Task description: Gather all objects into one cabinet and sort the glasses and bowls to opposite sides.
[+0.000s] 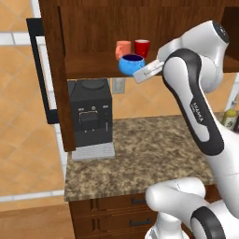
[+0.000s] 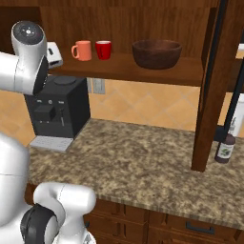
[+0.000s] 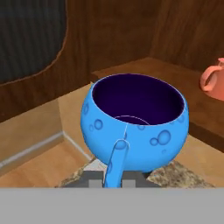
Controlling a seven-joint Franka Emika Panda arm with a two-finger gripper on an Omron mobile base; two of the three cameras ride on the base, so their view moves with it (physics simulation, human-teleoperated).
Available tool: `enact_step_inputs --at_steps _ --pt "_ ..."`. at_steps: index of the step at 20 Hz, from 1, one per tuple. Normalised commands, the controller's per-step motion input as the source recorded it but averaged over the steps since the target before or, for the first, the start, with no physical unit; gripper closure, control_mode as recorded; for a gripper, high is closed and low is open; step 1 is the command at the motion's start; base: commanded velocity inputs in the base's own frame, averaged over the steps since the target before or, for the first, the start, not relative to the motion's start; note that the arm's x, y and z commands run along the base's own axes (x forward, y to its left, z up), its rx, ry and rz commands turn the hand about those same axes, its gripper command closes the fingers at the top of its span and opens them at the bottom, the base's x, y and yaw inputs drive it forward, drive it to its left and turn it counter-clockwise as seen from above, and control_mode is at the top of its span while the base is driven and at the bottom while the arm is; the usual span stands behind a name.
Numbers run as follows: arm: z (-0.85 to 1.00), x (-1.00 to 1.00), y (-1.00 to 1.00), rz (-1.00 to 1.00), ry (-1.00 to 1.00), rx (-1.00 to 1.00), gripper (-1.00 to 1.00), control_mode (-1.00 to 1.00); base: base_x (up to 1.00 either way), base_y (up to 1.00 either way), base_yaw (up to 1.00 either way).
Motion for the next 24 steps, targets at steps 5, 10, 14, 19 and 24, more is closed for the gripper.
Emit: enact_step_inputs --at_steps 5,10,14,19,24 --pt "0.03 0.59 0.23 0.0 -0.01 -0.11 1.0 -1.0 0.0 0.0 0.0" --pt "0.0 0.73 0.42 -0.04 0.0 -0.02 1.0 -1.0 0.0 0.0 0.0" --pt "0.0 0.74 0.42 -0.1 0.06 0.0 1.0 -1.0 0.0 0.0 0.0" --pt "0.0 0.67 0.17 -0.12 0.11 -0.01 1.0 -1.0 0.0 0.0 0.0" --pt "0.0 0.74 0.02 -0.11 0.14 0.0 1.0 -1.0 0.0 0.0 0.0"
